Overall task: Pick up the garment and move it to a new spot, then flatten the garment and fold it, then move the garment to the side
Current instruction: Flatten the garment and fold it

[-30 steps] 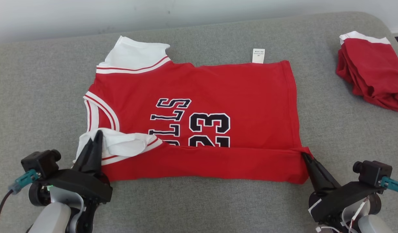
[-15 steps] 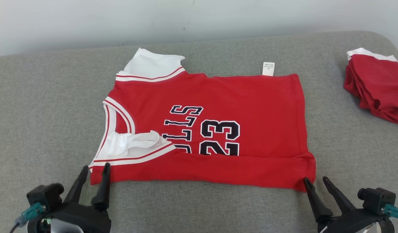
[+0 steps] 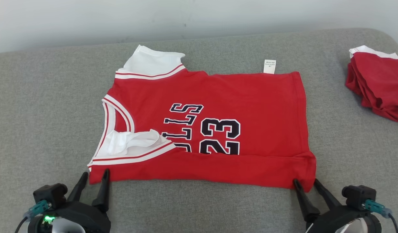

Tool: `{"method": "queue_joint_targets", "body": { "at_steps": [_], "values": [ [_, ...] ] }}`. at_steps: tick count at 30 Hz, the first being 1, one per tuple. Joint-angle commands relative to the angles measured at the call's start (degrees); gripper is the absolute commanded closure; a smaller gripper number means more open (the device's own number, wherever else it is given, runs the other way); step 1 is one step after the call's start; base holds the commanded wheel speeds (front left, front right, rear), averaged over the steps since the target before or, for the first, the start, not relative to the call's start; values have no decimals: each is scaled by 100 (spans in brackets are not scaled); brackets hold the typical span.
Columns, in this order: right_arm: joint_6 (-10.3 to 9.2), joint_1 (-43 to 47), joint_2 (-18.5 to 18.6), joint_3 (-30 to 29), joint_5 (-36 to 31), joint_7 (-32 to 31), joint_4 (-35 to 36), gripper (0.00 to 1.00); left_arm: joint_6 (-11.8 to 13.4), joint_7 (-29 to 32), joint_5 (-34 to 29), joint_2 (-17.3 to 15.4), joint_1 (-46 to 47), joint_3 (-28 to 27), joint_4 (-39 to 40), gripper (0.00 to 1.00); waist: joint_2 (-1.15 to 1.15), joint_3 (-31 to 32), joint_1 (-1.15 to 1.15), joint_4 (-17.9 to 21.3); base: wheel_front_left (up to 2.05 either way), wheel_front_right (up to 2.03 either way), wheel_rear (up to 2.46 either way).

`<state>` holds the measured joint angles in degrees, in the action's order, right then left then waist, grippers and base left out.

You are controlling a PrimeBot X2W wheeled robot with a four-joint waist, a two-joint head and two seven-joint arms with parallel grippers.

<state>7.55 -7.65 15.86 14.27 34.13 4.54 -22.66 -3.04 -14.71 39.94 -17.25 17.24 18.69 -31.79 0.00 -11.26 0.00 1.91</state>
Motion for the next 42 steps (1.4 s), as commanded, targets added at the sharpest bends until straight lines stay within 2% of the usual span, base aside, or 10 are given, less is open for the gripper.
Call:
{"method": "queue_joint_targets", "body": {
  "at_steps": [1, 3, 4, 6, 23, 37, 38, 39, 40, 42],
  "values": [
    [-16, -80, -45, 25, -63, -1, -126, 0, -15, -17, 68, 43, 93, 11, -155, 0, 0, 2, 0, 6, 0, 0, 0],
    [-16, -164, -119, 72, -11, 46, -281, 54, -46, 17, 76, 84, 159, 57, -401, 0, 0, 19, 0, 13, 0, 0, 0],
    [-16, -204, -146, 99, 9, 75, -337, 100, -81, 21, 89, 106, 186, 81, -503, 43, 0, 32, 0, 19, 0, 0, 0],
    [-16, -252, -184, 145, 49, 167, -443, 100, -163, 15, 164, 190, 207, 61, -666, 100, 0, 76, 0, 25, 0, 0, 0],
    [-16, 95, 199, 524, 379, 216, -403, 100, -200, -46, 339, 361, -721, -174, -85, 100, 0, 772, 0, -220, 0, 0, 0],
    [-16, 1205, 542, -234, 285, -555, 767, 100, 108, -44, 161, 625, -1989, -339, 1249, 100, 0, 853, 0, -321, 0, 0, 0],
    [-16, 1245, 501, -279, 250, -599, 817, 89, 128, -44, 140, 631, -2015, -332, 1269, 100, 0, 857, 0, -319, 0, 0, 0],
    [-16, 1278, 446, -326, 223, -630, 861, 64, 149, -44, 135, 669, -2013, -371, 1328, 71, 0, 861, 0, -317, 0, 0, 0],
    [-16, 1303, 397, -376, 199, -631, 905, 7, 145, -44, 131, 702, -2010, -402, 1375, 4, 0, 864, 0, -318, 0, 0, 0],
    [-16, 1340, 311, -480, 89, -600, 985, 0, 165, -44, 51, 720, -1990, -469, 1460, 0, 0, 876, 0, -319, 0, 0, 0]
  ]
}}
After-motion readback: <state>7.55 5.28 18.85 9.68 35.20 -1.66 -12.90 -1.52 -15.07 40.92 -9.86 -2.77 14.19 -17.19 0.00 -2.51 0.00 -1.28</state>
